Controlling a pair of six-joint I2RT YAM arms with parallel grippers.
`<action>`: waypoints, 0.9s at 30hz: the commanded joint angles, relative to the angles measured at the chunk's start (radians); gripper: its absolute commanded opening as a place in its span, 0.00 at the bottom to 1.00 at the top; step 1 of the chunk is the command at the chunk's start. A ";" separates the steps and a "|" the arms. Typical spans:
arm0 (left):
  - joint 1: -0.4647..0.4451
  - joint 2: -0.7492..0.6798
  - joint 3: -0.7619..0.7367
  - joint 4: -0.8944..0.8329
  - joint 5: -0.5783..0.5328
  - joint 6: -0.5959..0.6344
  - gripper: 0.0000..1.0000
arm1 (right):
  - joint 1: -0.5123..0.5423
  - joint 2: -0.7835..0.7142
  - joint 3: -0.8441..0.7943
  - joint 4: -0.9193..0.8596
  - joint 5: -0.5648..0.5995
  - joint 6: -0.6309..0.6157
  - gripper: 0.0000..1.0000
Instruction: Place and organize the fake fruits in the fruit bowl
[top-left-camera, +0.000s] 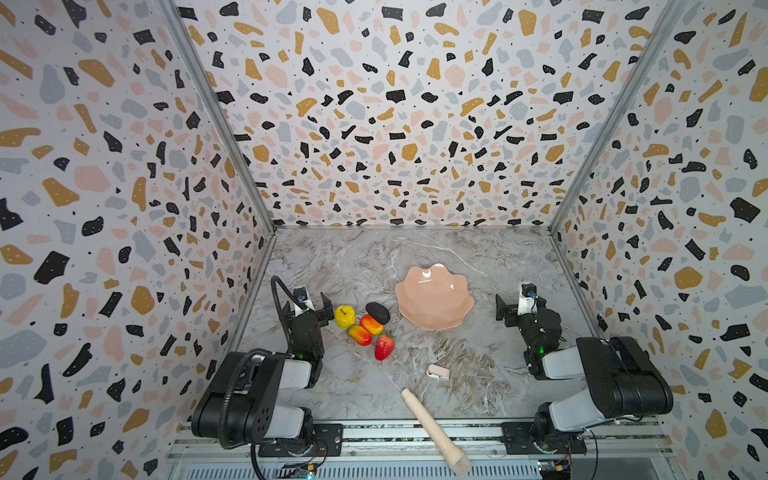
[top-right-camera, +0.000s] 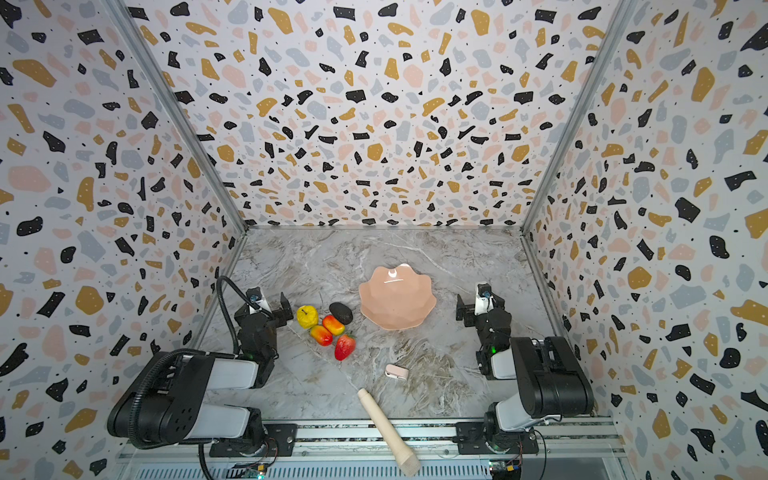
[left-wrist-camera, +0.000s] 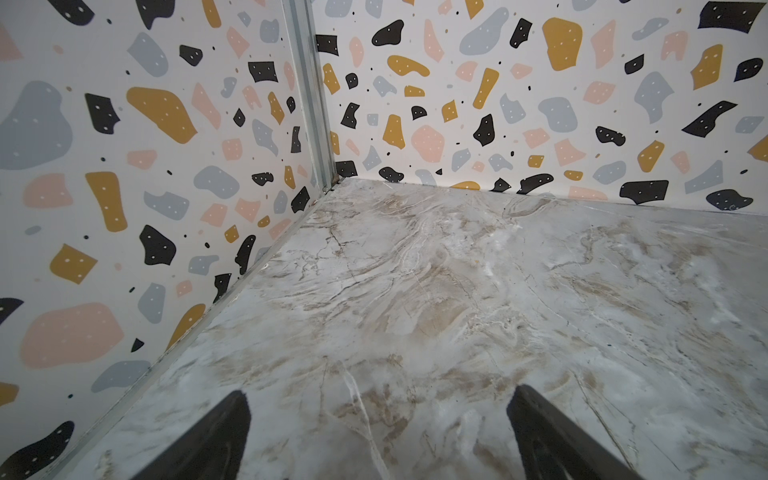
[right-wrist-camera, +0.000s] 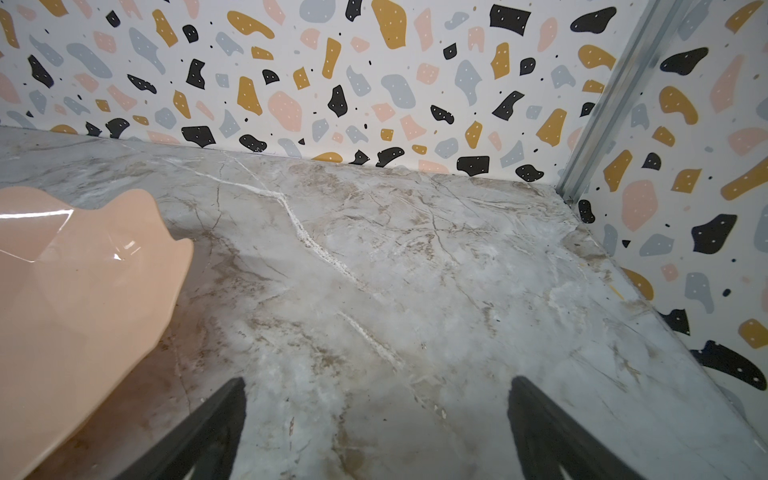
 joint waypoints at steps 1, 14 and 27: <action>0.006 -0.002 0.001 0.048 0.004 0.014 1.00 | -0.003 -0.003 0.029 -0.013 -0.011 0.004 0.99; 0.006 -0.018 -0.001 0.056 0.014 0.017 1.00 | 0.012 -0.025 0.013 0.005 0.013 -0.003 0.99; -0.005 -0.455 0.382 -0.881 0.040 -0.171 1.00 | 0.308 -0.323 0.450 -0.748 0.010 -0.099 0.99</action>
